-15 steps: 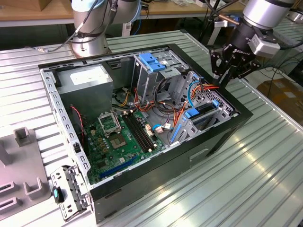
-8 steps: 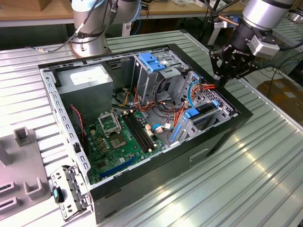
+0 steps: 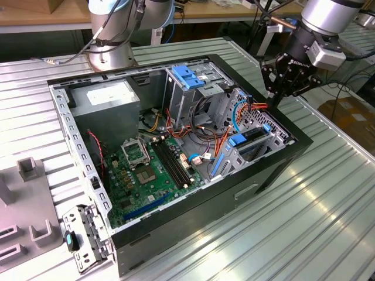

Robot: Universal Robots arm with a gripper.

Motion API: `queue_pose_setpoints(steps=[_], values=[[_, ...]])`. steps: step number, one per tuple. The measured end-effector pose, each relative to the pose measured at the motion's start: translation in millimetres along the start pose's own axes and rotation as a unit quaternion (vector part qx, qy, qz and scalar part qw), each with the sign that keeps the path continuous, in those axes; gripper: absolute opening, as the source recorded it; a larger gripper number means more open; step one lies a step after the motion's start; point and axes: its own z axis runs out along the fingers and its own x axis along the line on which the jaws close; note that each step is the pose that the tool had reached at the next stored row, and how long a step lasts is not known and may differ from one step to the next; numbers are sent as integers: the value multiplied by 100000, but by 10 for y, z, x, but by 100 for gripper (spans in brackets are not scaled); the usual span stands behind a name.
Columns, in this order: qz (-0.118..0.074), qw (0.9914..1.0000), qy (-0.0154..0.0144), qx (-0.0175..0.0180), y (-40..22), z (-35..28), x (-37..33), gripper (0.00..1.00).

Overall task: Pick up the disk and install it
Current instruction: 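Insert the first disk wire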

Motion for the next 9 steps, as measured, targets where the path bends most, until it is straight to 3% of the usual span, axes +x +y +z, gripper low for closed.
queue_pose_setpoints(steps=[4, 9], values=[[21, 100000, -22, 36, 39, 0, -48, 17], [55, 100000, -18, 25, 44, 1, -53, 17]])
